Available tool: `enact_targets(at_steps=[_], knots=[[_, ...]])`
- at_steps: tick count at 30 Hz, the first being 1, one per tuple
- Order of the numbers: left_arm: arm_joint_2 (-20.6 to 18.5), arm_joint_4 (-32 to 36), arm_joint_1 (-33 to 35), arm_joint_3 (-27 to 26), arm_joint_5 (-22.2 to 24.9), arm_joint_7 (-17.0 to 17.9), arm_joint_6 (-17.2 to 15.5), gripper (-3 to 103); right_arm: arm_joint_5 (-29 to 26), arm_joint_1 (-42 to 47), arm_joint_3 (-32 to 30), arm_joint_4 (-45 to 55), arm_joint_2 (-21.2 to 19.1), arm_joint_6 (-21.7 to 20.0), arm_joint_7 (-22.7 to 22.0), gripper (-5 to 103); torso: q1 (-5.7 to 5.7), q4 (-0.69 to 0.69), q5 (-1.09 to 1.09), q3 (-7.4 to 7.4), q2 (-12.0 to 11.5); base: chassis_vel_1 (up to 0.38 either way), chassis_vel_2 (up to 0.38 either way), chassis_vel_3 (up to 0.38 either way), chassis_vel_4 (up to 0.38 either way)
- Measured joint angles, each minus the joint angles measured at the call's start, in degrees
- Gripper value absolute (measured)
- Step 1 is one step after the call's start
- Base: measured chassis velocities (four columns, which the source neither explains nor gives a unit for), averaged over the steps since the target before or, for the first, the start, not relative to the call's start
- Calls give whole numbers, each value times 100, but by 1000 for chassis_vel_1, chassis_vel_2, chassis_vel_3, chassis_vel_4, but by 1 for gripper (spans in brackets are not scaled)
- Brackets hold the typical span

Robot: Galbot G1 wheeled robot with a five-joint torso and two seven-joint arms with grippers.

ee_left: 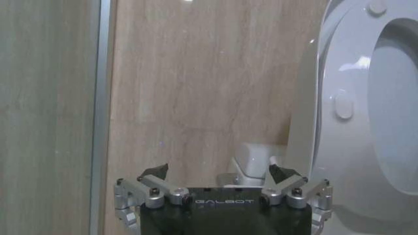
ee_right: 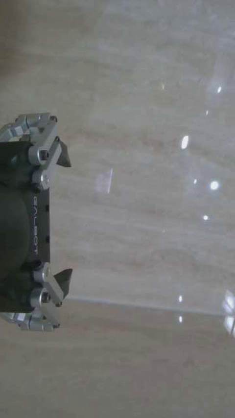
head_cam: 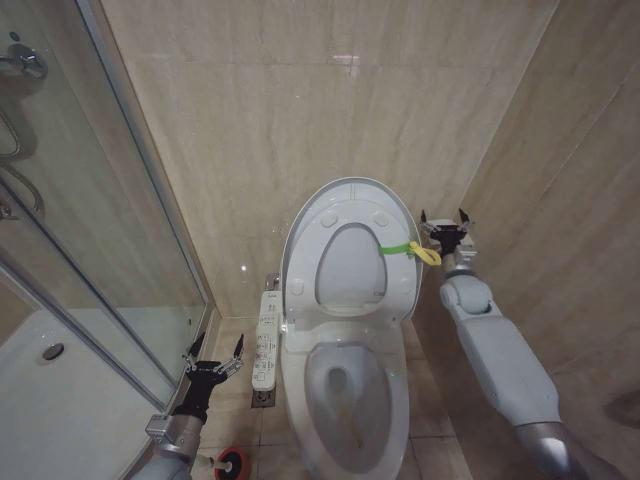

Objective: Open the toilet lid, clean the toilet bowl with a toilet brush, close the toilet lid, and flush.

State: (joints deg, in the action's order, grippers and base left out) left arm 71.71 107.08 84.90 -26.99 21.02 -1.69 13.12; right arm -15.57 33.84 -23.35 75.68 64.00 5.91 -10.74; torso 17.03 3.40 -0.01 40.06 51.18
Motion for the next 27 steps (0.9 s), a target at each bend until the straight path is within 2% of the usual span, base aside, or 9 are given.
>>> enact_targets(at_steps=[8, 27], knots=[[0, 0, 0, 0, 0, 0, 0, 100, -218, 189, 240, 461, -238, -111, 127, 100, 0, 1, 1, -1, 0, 0, 0, 0, 0], [0, 0, 0, 0, 0, 0, 0, 100, -619, 1083, 192, 1332, -732, -160, 272, 100, -1, 1, 1, -1, 0, 0, 0, 0, 0]])
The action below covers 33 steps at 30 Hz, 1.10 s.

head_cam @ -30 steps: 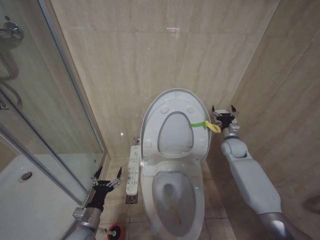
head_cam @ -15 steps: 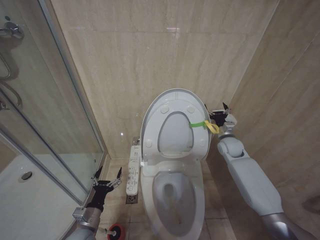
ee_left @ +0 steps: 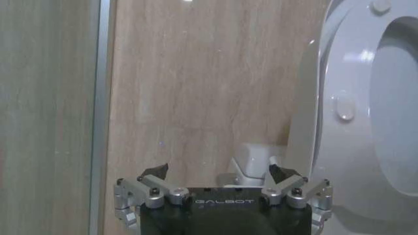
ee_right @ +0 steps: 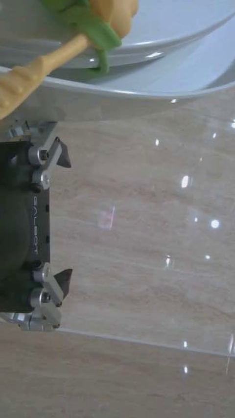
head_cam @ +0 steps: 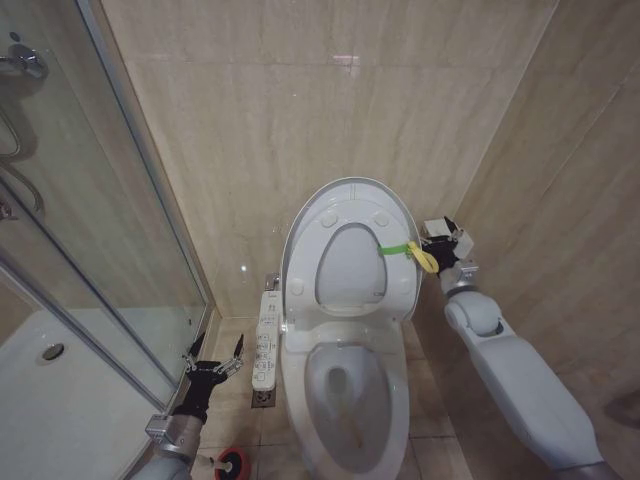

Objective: Open the toilet lid, clean the toilet bowl with a toilet brush, close the toilet lid, and flush.

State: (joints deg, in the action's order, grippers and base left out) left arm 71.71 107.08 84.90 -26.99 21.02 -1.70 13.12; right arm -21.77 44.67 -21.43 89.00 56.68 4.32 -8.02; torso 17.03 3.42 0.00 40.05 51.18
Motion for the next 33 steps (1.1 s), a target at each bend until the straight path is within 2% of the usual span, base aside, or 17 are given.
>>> enact_targets(at_steps=[13, 23, 30, 33], knots=[[0, 0, 0, 0, 0, 0, 0, 100, -216, 804, -339, 648, -399, -5, 151, 100, 0, -2, 0, 0, 0, 0, 0, 0, 0], [0, 0, 0, 0, 0, 0, 0, 100, -303, 1647, -815, 1112, -720, 261, 267, 100, 0, -1, 0, 0, 0, 0, 0, 0, 0], [0, 0, 0, -1, 0, 0, 0, 100, -343, 2068, -951, 1419, -700, 361, 247, 100, 0, 0, 0, 0, 0, 0, 0, 0, 0], [0, 0, 0, 0, 0, 0, 0, 100, -343, 2266, -965, 1624, -614, 375, 235, 100, 0, 6, -1, 0, 0, 0, 0, 0, 0]])
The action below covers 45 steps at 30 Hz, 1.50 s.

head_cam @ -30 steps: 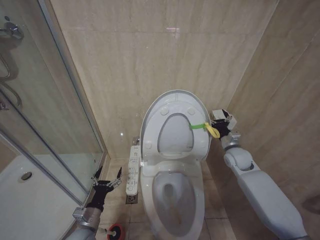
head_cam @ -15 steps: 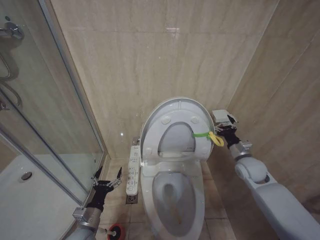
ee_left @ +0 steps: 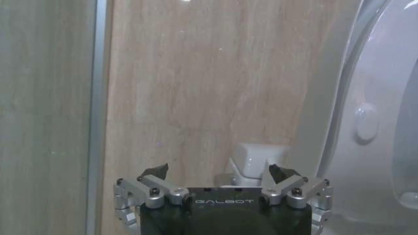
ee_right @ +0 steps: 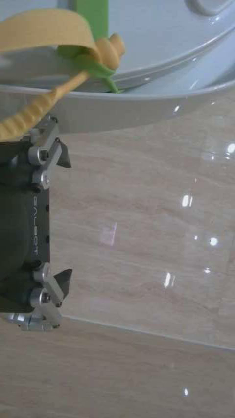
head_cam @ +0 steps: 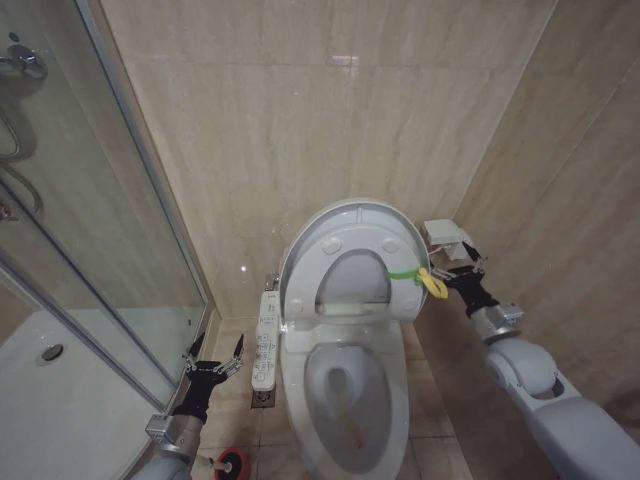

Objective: Open the toilet lid, clean the toilet bowl with a toilet brush, close the toilet lid, and flush.

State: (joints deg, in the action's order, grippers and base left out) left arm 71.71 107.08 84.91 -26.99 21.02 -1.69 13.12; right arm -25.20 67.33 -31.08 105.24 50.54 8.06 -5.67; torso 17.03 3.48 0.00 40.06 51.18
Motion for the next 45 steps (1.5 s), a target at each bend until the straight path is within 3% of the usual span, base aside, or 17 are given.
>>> enact_targets(at_steps=[11, 18, 25, 33, 40, 45], knots=[[0, 0, 0, 0, 0, 0, 0, 100, 51, 459, -132, 285, -50, 120, 99, 100, 0, -3, 1, 0, 0, 0, 0, 0, 0], [0, 0, 0, 0, 0, 0, 0, 100, 160, 387, -367, 188, -67, 183, -57, 100, 0, -16, 1, 0, 0, 0, 0, 0, 0], [0, 0, -1, 0, 0, 0, 0, 100, 171, 17, -346, 32, 28, 105, -253, 100, 1, -9, 1, 1, 0, 0, 0, 0, 0], [0, 0, 0, 0, 0, 0, 0, 100, 130, -453, -187, 52, 113, -175, -385, 100, 1, -9, -1, 0, 0, 0, 0, 0, 0], [0, 0, 0, 0, 0, 0, 0, 100, -929, -369, -96, 333, 63, -997, -842, 100, 1, -7, 1, 0, 0, 0, 0, 0, 0], [0, 0, 0, 0, 0, 0, 0, 100, -971, -225, -95, 469, 72, -1108, -967, 100, 1, -7, 0, 0, 0, 0, 0, 0, 0]])
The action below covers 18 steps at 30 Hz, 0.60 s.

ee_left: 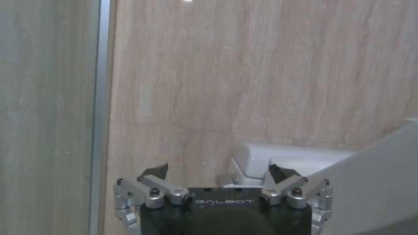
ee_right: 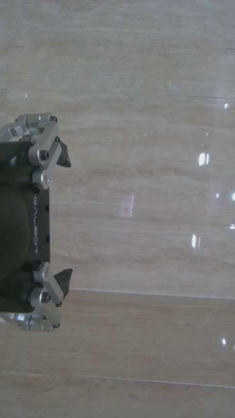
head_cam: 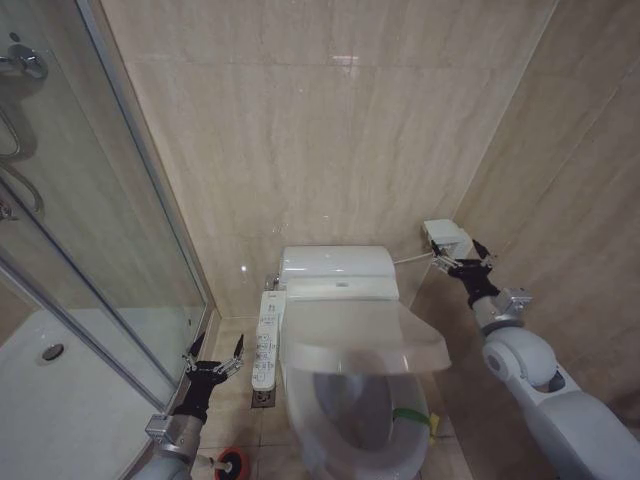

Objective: Open the toilet lid, clean the toilet bowl with a toilet brush, close the toilet lid, and flush.

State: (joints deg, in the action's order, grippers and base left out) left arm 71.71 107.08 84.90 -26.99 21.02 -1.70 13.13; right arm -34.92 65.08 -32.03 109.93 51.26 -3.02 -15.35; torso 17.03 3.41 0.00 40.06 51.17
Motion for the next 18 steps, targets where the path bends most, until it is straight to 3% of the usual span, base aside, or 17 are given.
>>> enact_targets(at_steps=[10, 18], knots=[[0, 0, 0, 0, 0, 0, 0, 100, 393, 392, 103, 95, 428, 46, -139, 100, 0, 0, 0, 0, 0, 0, 0, 0, 0], [0, 0, 0, 0, 0, 0, 0, 100, 635, 749, 98, 109, 548, 144, -142, 100, 0, 0, 0, 0, 0, 0, 0, 0, 0]])
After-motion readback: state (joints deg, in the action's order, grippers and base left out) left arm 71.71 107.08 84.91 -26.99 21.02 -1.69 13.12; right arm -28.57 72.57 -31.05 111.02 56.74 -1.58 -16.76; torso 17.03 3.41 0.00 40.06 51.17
